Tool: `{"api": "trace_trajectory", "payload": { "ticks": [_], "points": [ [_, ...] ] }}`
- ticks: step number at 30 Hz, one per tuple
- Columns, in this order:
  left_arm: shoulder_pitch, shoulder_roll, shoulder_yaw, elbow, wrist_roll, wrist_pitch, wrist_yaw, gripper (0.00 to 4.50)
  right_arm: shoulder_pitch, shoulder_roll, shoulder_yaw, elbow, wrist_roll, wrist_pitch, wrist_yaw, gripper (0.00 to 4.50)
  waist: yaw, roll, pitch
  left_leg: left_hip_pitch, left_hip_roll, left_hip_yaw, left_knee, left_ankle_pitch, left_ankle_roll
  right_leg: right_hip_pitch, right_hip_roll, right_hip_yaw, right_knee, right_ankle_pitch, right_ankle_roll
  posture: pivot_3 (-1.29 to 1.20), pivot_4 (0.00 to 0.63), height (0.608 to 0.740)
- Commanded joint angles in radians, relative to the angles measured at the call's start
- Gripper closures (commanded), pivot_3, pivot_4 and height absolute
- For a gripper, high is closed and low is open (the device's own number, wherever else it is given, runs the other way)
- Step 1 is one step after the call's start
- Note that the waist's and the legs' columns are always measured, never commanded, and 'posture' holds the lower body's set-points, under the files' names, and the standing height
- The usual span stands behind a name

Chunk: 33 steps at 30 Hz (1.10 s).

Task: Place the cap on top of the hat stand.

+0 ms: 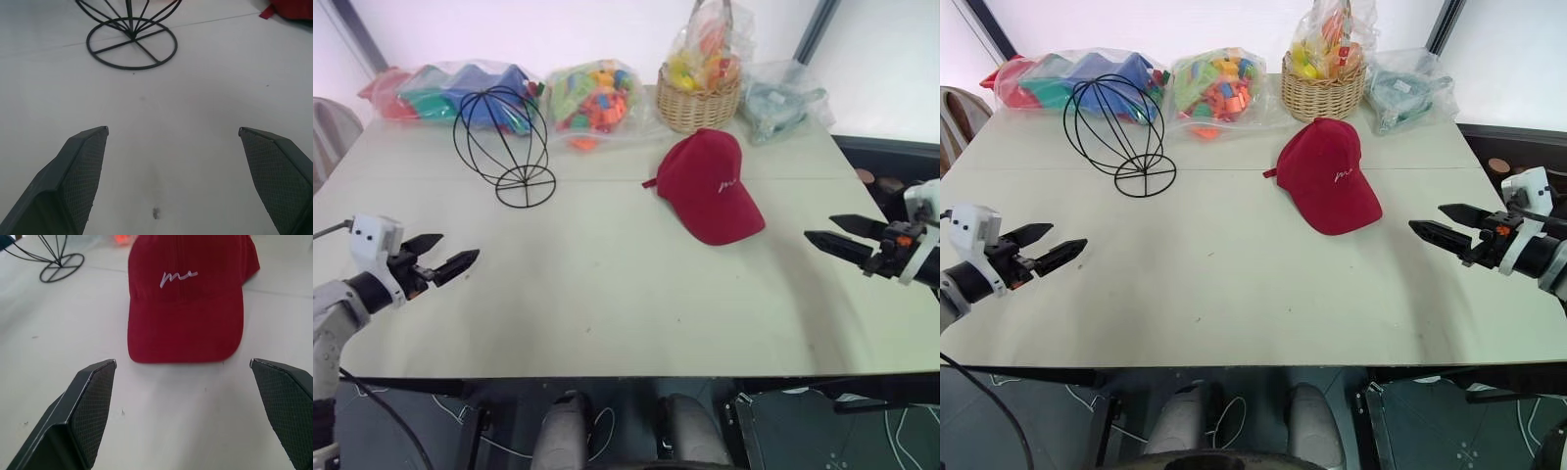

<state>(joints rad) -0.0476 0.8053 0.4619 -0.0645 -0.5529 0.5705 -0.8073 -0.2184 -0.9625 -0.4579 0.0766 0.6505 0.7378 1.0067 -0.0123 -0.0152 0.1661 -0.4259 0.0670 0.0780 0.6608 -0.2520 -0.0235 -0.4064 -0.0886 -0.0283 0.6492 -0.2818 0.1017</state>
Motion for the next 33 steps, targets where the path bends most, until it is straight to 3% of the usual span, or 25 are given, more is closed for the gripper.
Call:
{"api": "trace_trajectory", "payload": {
  "ticks": [1,6,10,16,22,25,30,33],
  "points": [
    [-0.023,0.017,0.011,0.023,0.024,-0.044,0.001,0.03,-0.013,-0.01,-0.014,0.0,-0.005,-0.018,-0.003,0.0,0.0,0.0,0.0,0.0,0.0,0.0,0.0,0.0,0.0,0.0,0.0,0.0,0.0,0.0,0.0,0.0,0.15,0.74],
    [-0.082,0.033,-0.012,0.094,0.11,-0.188,0.005,0.03,-0.02,-0.003,-0.012,0.02,-0.038,-0.054,-0.035,0.0,0.002,0.0,0.0,0.0,0.0,0.0,0.0,0.0,0.0,0.0,0.0,0.0,0.0,0.0,0.0,0.0,0.15,0.74],
    [-0.168,0.085,-0.123,0.119,0.258,-0.418,-0.044,0.03,-0.032,-0.016,-0.009,0.024,-0.036,-0.045,-0.027,0.0,0.002,0.0,0.0,0.0,0.0,0.0,0.0,0.0,0.0,0.0,0.0,0.0,0.0,0.0,0.0,0.0,0.15,0.74],
    [-0.304,0.037,-0.31,0.192,0.496,-0.963,-0.01,0.03,-0.053,-0.009,-0.003,0.011,-0.033,-0.033,-0.043,0.0,0.003,0.0,0.0,0.0,0.0,0.001,0.0,0.0,0.0,0.0,0.0,0.0,0.0,0.001,0.0,0.0,0.15,0.74],
    [-0.339,0.002,-0.376,0.313,0.639,-1.476,0.071,0.03,-0.03,-0.007,-0.045,-0.02,-0.036,-0.049,-0.072,0.0,0.001,0.0,0.0,0.0,0.0,0.002,0.0,0.0,0.0,-0.001,0.0,0.0,0.0,0.001,0.001,0.0,0.15,0.74],
    [-0.369,-0.011,-0.381,0.387,0.704,-1.662,0.142,0.03,-0.022,-0.009,-0.047,-0.035,-0.118,-0.177,-0.121,0.0,0.003,0.001,0.0,0.0,0.0,0.002,0.0,0.0,0.0,-0.001,0.0,0.0,0.0,0.001,0.001,0.0,0.15,0.74],
    [-0.453,-0.035,-0.414,0.485,0.748,-1.729,0.216,0.03,0.037,-0.057,-0.025,-0.082,-0.248,-0.341,-0.118,0.0,0.015,0.001,0.0,0.0,0.0,0.002,0.0,0.0,0.0,0.0,0.0,0.0,0.0,0.001,0.001,0.0,0.15,0.74],
    [-0.496,-0.051,-0.445,0.528,0.704,-1.685,0.22,0.03,0.152,-0.085,-0.006,-0.127,-0.361,-0.491,-0.089,0.0,0.025,0.001,0.0,0.0,0.0,0.002,0.0,0.0,0.0,0.0,0.0,0.0,0.0,0.001,0.002,0.0,0.15,0.74]
  ]
}}
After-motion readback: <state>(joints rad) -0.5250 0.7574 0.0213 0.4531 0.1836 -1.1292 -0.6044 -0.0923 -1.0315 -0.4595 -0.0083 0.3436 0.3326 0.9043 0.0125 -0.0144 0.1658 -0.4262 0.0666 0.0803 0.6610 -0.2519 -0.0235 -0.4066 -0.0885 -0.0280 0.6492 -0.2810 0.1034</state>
